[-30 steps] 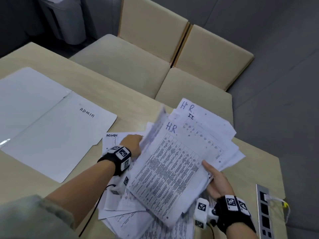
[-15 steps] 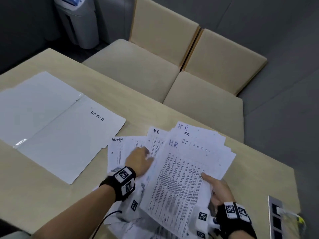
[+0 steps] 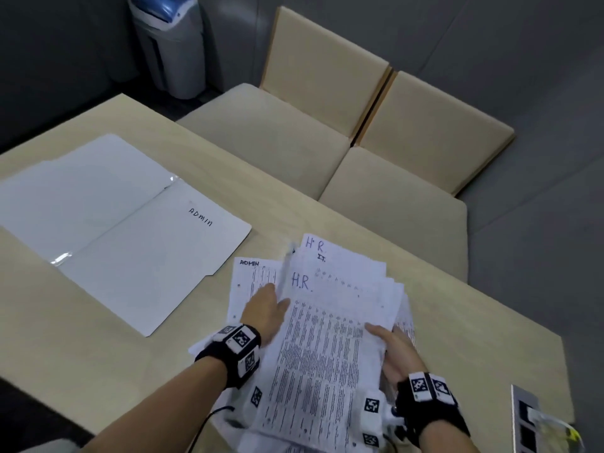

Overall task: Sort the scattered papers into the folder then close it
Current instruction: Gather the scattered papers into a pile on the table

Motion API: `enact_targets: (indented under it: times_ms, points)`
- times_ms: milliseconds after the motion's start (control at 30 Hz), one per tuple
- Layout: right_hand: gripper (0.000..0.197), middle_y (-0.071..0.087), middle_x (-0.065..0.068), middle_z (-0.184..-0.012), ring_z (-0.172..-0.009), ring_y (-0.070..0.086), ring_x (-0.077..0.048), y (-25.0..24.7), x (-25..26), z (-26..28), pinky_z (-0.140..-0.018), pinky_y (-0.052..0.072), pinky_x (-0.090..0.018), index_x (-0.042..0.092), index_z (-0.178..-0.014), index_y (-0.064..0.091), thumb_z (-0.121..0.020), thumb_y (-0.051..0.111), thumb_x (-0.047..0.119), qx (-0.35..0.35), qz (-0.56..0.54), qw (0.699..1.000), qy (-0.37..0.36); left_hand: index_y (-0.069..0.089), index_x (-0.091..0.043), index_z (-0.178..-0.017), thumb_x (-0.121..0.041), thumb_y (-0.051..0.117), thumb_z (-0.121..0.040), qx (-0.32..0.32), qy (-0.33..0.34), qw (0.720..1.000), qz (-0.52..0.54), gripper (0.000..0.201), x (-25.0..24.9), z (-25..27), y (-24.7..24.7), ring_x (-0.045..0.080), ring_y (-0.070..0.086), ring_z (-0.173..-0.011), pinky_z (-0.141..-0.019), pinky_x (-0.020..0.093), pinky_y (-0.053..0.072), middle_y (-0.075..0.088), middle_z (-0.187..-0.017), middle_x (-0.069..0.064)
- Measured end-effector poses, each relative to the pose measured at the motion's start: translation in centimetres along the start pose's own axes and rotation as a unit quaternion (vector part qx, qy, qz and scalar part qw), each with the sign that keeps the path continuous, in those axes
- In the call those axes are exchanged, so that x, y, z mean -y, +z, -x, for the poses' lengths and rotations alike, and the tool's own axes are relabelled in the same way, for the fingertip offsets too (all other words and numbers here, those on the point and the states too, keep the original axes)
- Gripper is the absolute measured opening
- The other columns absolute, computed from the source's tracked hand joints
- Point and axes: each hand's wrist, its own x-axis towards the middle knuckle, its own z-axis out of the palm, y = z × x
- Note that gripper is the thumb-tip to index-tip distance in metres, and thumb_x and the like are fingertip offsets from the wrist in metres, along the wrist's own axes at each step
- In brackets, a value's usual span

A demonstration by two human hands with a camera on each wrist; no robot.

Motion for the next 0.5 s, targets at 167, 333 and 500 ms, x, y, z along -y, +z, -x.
enact_targets:
  times_ms: [167, 333, 500]
  points:
    - [0.047, 0.079, -0.021, -0.102, -0.09, 0.077, -0.034, 1.4, -0.2, -0.2, -0.079, 0.062, -0.045, -0.003, -0.119, 0.069, -0.075, 0.082, 0.005, 0.007, 0.036, 0.999, 0.001, 0.049, -0.008, -0.129, -0.011, 0.063, -0.09, 0.082, 0.08, 0.989, 0.095, 0.041, -1.5, 1.0, 0.1, 0.028, 0.07, -0.099, -0.085, 0.044, 0.061, 0.067, -0.12, 0.013]
    - [0.072, 0.073, -0.017, -0.12, -0.113, 0.068, -0.034, -1.0, 1.2, 0.9, -0.095, 0.057, -0.051, 0.007, -0.122, 0.066, -0.057, 0.095, 0.019, 0.025, -0.05, 0.996, -0.066, 0.064, -0.006, -0.114, -0.011, 0.076, -0.081, 0.223, 0.098, 0.931, 0.272, 0.035, -4.1, 2.1, -3.5, 0.016, 0.073, -0.087, -0.078, 0.029, 0.059, 0.073, -0.107, 0.014]
    - [0.036, 0.078, -0.015, -0.102, -0.096, 0.074, -0.031, 0.1, 5.0, 5.4, -0.079, 0.063, -0.043, 0.009, -0.113, 0.065, -0.079, 0.067, -0.002, 0.089, -0.068, 0.977, -0.18, 0.062, 0.001, -0.113, -0.004, 0.078, -0.077, 0.253, 0.133, 0.899, 0.331, 0.04, -7.3, 3.0, -5.5, 0.029, 0.073, -0.09, -0.079, 0.037, 0.061, 0.072, -0.105, 0.02]
